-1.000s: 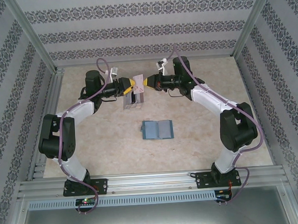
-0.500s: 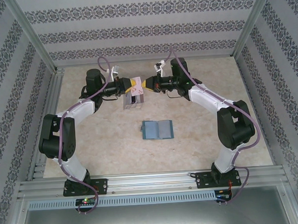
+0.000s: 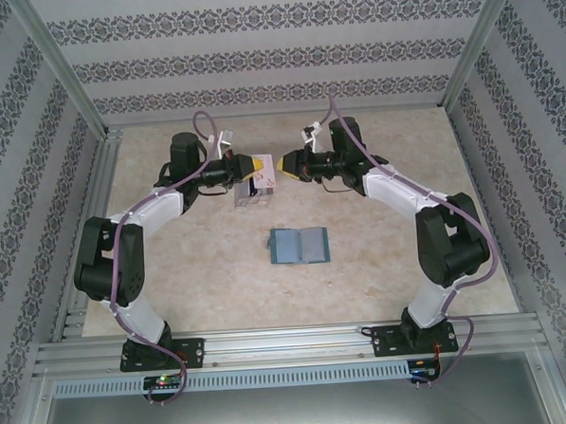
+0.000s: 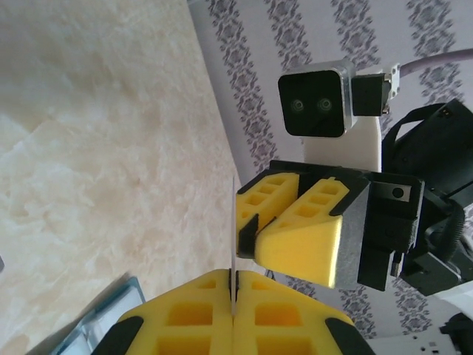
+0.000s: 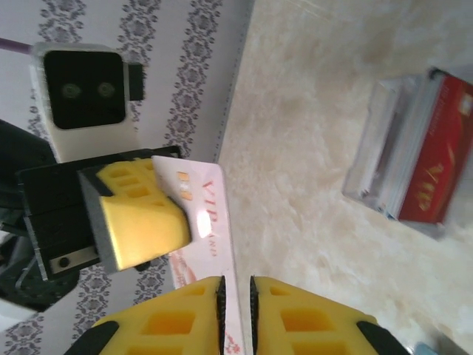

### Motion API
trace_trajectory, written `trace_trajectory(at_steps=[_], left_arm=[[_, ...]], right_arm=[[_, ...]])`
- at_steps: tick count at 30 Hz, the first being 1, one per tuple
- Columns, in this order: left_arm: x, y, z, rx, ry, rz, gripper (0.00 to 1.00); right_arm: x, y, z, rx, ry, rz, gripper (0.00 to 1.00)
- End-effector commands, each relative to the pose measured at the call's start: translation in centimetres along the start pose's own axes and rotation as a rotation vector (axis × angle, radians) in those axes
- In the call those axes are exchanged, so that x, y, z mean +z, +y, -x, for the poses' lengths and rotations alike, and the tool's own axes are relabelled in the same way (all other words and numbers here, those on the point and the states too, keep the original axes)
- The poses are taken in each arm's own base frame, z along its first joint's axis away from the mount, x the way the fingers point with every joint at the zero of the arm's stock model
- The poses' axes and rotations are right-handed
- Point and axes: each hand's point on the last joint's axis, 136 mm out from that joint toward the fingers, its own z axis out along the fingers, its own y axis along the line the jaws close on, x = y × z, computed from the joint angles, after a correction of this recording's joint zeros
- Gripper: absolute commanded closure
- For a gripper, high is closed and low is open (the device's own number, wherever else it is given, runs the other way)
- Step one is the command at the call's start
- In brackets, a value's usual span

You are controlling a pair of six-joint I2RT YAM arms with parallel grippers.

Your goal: Put the credit cards into the card holder

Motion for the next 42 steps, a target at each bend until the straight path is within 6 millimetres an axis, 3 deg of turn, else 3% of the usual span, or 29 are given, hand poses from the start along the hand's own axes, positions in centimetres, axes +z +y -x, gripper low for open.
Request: trace_trajectory(at_steps=[1, 8, 13, 17, 27, 42], left_arm=[[1.2, -1.5, -2.6, 0.058, 0.074, 0.032, 1.00], [4.5, 0.6, -9.0, -0.026, 0.179, 0.096, 1.00], [6.0, 2.1, -12.6, -0.096, 0.191, 0.129, 1.00], [6.4, 3.8, -15.1, -0.111, 0.220, 0.194, 1.00], [6.5, 8.5, -17.1, -0.178, 0.216, 0.311, 1.00], [7.8, 10.2, -17.0, -0.207, 0.208, 0.312, 1.00]], right_arm=[[-1.5, -2.2, -1.5, -0.005, -0.028, -0.095, 0.80], [-4.3, -8.4, -6.4, 0.070, -0.065, -0.272, 0.79], [-5.3, -10.9, -9.9, 0.113, -0.049, -0.324, 0.80], [-5.7, -11.8, -11.7, 0.126, -0.029, -0.337, 0.80], [-4.7, -12.9, -13.2, 0.135, 0.013, -0.364, 0.80], [-4.5, -13.4, -13.6, 0.123, 0.031, -0.399, 0.80]])
